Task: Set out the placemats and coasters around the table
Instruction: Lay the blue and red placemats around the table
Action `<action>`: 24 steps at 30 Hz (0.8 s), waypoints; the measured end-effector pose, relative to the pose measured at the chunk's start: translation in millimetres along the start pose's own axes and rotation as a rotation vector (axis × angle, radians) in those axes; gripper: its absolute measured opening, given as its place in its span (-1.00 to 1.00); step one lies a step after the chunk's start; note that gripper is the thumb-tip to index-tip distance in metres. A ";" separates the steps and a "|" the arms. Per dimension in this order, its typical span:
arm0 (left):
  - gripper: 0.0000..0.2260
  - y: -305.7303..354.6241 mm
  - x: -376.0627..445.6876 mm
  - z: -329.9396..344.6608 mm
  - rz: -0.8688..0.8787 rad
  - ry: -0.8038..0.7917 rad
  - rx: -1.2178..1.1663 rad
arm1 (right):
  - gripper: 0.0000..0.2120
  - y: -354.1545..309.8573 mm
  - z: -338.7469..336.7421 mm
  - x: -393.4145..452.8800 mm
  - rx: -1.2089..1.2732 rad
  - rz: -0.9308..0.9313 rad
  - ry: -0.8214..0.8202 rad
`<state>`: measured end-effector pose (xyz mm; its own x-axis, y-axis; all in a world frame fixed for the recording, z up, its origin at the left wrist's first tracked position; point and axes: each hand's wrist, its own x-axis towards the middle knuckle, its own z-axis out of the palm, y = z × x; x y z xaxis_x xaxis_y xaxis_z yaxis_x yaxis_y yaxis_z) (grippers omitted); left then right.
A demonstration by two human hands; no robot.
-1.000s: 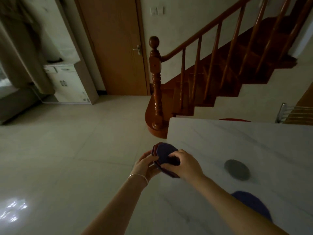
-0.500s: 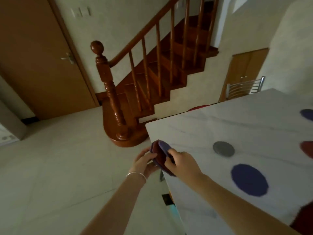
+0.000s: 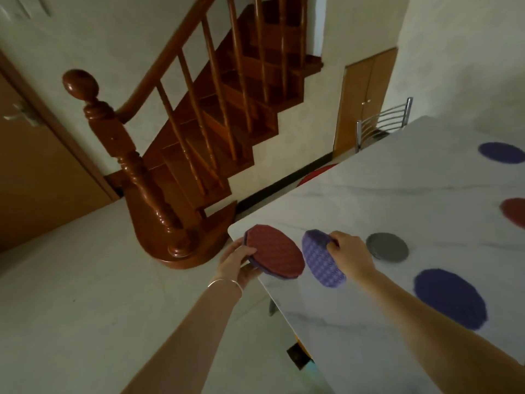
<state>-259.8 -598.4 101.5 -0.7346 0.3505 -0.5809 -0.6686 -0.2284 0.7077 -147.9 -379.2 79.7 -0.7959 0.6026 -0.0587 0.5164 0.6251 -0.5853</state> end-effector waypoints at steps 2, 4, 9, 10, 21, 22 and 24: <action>-0.71 17.4 15.1 7.2 -0.029 -0.037 0.020 | -0.86 4.9 1.2 5.5 -0.083 0.043 0.042; -0.63 28.2 29.9 19.4 -0.052 -0.077 0.051 | -0.83 9.5 0.9 5.9 -0.234 0.073 0.084; -0.58 31.4 64.8 49.8 -0.113 -0.188 0.100 | -0.83 8.4 12.7 -12.1 -0.507 0.026 0.252; -0.58 30.4 71.3 53.3 -0.137 -0.224 0.117 | -0.77 7.0 21.3 -17.4 -0.494 0.049 0.234; -0.63 50.4 144.4 41.5 -0.284 -0.508 0.379 | -0.62 -26.4 141.0 -37.7 -0.475 0.453 -0.035; -0.63 50.7 148.7 39.0 -0.300 -0.505 0.399 | -0.62 -28.2 145.7 -39.7 -0.471 0.477 -0.042; -0.68 48.1 153.4 36.0 -0.330 -0.504 0.448 | -0.62 -28.0 151.2 -42.9 -0.460 0.514 -0.050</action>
<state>-400.5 -523.0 60.9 -0.2901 0.7350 -0.6129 -0.6550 0.3144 0.6871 -176.0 -497.6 -23.7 -0.4224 0.8619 -0.2805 0.9046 0.4201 -0.0715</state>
